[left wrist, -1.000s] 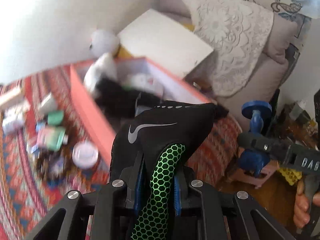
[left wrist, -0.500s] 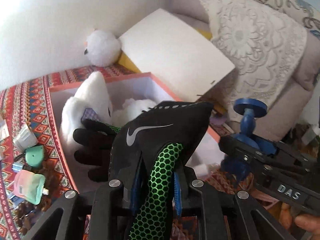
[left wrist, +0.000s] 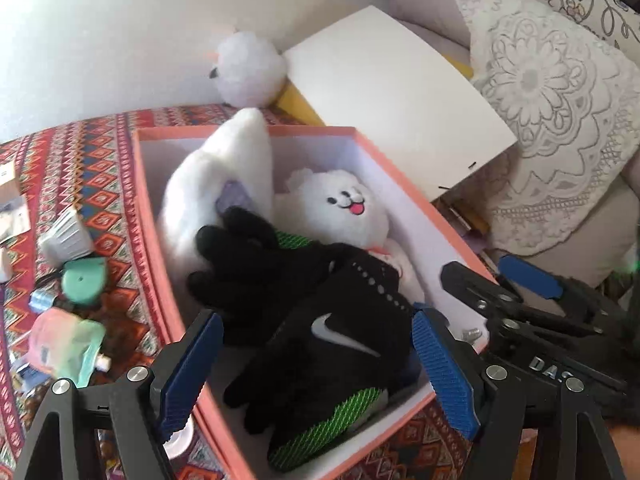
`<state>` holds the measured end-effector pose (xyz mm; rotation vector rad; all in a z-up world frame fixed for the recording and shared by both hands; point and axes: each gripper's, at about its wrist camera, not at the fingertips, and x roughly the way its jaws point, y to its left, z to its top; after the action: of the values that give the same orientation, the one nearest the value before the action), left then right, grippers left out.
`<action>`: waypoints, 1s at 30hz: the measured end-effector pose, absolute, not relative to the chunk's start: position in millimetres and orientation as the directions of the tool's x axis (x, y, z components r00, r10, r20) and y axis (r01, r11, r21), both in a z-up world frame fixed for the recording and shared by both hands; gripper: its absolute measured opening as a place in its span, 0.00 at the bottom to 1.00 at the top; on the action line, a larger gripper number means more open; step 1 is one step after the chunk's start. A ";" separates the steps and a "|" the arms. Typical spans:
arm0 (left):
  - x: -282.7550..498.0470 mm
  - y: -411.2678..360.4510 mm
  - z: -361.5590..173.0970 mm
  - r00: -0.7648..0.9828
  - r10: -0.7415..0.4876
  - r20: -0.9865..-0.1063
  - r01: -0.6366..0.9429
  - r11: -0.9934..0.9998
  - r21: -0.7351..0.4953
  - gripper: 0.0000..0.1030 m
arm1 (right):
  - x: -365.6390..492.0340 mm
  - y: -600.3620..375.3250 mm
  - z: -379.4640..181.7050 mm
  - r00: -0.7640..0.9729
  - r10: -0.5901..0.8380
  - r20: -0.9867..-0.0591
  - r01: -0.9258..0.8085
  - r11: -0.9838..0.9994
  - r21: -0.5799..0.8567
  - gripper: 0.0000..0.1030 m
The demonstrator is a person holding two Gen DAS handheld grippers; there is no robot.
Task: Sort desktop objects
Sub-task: 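Carry glove and blue figurine into the orange box while both grippers open, then move both grippers back from the orange box to the pile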
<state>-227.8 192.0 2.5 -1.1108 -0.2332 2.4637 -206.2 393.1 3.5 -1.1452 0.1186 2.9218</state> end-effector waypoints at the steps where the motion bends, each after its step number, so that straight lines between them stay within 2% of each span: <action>1: -223.8 188.4 3.3 -0.592 0.442 -0.674 -0.308 -0.897 -0.317 0.80 | -199.6 387.4 7.3 -0.740 -0.020 -0.673 -0.024 -0.998 0.056 0.79; 10: -170.0 147.0 23.4 -0.632 0.424 -0.649 -0.290 -0.905 -0.310 0.81 | -135.5 338.8 39.6 -0.774 -0.013 -0.633 0.024 -1.000 -0.008 0.79; 15: -135.6 118.0 27.6 -0.650 0.420 -0.634 -0.275 -0.907 -0.319 0.85 | -98.1 309.3 49.1 -0.771 -0.061 -0.634 0.065 -0.998 0.018 0.81; 22: -87.5 61.8 6.4 -0.651 0.387 -0.653 -0.215 -0.919 -0.331 0.86 | -53.8 254.4 41.4 -0.742 -0.132 -0.658 0.131 -0.990 0.051 0.82; 30: -60.5 -19.0 -31.6 -0.658 0.315 -0.684 -0.071 -0.930 -0.360 0.89 | -41.9 176.4 18.2 -0.665 -0.213 -0.716 0.253 -0.966 0.053 0.82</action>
<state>-60.5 -19.0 -31.6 -1.1760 -0.4492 2.6413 -41.9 176.4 18.2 -1.3324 -0.0872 3.1247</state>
